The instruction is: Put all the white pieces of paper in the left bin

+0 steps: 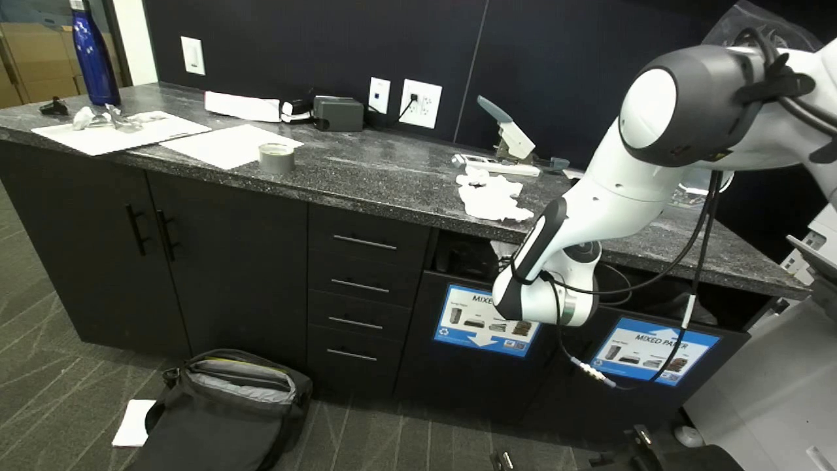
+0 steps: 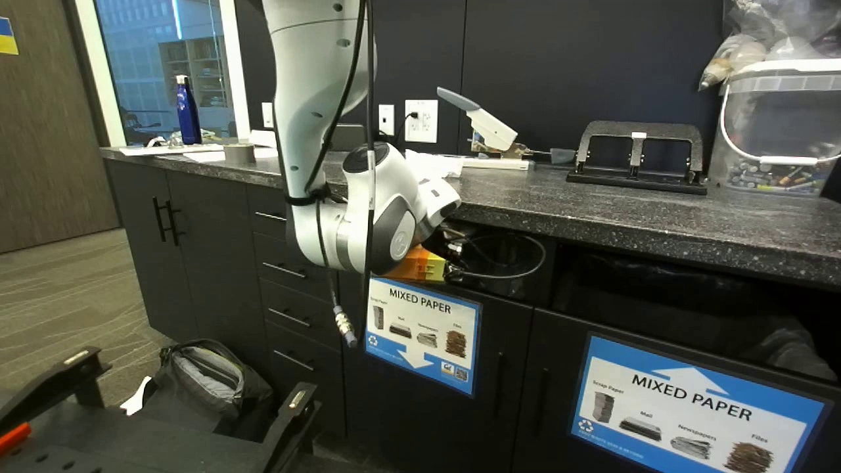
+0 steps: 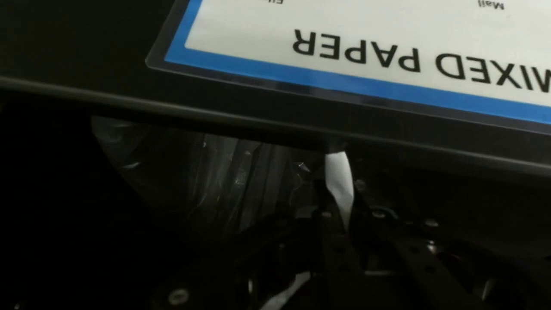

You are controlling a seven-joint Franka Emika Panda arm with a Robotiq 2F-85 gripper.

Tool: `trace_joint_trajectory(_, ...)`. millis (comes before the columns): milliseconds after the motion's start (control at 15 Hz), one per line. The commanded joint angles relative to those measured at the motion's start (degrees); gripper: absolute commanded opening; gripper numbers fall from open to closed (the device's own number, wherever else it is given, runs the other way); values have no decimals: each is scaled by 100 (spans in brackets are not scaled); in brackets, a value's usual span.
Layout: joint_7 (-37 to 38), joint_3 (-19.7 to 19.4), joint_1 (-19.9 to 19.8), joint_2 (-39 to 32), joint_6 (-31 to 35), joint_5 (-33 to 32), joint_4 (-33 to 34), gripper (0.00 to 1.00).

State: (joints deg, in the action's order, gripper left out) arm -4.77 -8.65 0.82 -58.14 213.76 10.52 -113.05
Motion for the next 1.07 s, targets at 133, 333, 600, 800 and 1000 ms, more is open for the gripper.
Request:
trace_joint_trajectory(133,53,-213,102,-480,-165,153,770,10)
trace_joint_trajectory(333,71,-233,107,-572,-201,183,889,36)
trace_joint_trajectory(600,98,-177,86,-309,-584,169,699,64)
trace_joint_trajectory(800,165,-81,17,124,-924,20,372,86)
trace_joint_trajectory(1000,231,-131,144,692,-1370,74,-190,100)
